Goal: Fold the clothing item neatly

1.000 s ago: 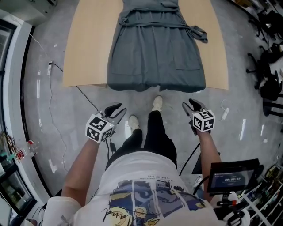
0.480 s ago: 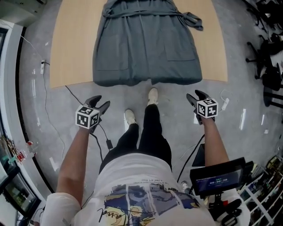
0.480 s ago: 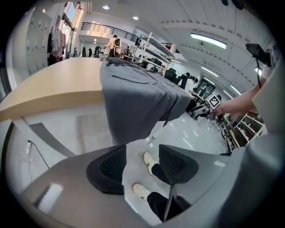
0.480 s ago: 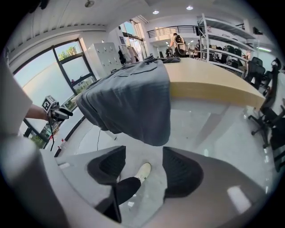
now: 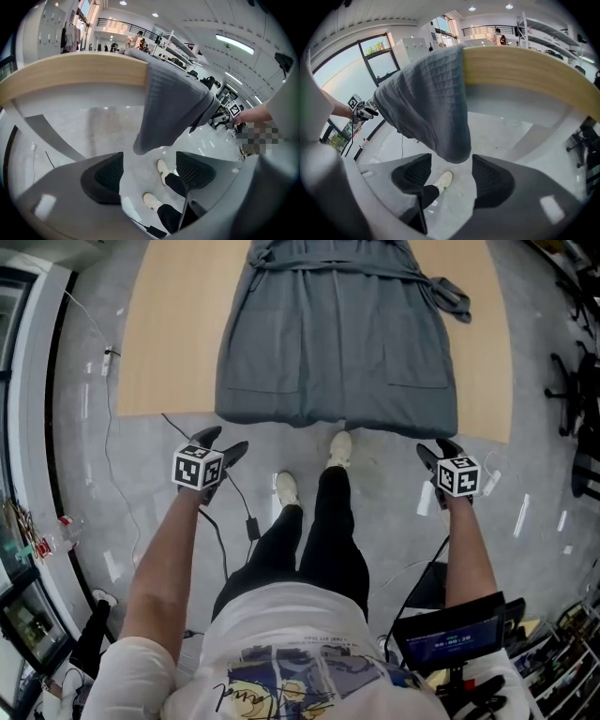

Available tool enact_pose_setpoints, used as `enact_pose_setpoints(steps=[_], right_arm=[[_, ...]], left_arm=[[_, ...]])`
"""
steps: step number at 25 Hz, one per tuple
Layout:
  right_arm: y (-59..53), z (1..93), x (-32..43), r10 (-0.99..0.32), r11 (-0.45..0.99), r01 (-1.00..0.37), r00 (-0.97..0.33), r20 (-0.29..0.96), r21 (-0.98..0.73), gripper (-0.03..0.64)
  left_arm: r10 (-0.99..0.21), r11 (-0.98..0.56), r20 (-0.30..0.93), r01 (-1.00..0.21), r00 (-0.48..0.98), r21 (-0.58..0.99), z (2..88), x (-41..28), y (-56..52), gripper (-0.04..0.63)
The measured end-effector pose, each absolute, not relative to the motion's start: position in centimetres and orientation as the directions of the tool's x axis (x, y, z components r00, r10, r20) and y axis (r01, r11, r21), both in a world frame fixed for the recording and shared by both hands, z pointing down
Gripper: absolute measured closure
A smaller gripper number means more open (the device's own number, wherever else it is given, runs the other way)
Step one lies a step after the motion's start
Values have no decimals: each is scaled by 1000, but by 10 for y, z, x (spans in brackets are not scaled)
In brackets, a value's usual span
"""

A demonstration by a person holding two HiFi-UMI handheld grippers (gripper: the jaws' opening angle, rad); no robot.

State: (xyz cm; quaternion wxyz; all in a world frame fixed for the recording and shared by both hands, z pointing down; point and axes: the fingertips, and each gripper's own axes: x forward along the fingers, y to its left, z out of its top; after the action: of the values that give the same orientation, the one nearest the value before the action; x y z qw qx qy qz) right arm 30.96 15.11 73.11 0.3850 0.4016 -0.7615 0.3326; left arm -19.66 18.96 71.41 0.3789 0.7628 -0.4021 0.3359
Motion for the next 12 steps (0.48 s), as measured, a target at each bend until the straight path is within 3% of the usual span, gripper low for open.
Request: enact_pose_setpoints(steps=[12], right_arm=[[128,736,292,-352,499,-835,-439,827,-231,357]], left_arm=[[-350,-425,785,-833,511,353,724,-172,158,218]])
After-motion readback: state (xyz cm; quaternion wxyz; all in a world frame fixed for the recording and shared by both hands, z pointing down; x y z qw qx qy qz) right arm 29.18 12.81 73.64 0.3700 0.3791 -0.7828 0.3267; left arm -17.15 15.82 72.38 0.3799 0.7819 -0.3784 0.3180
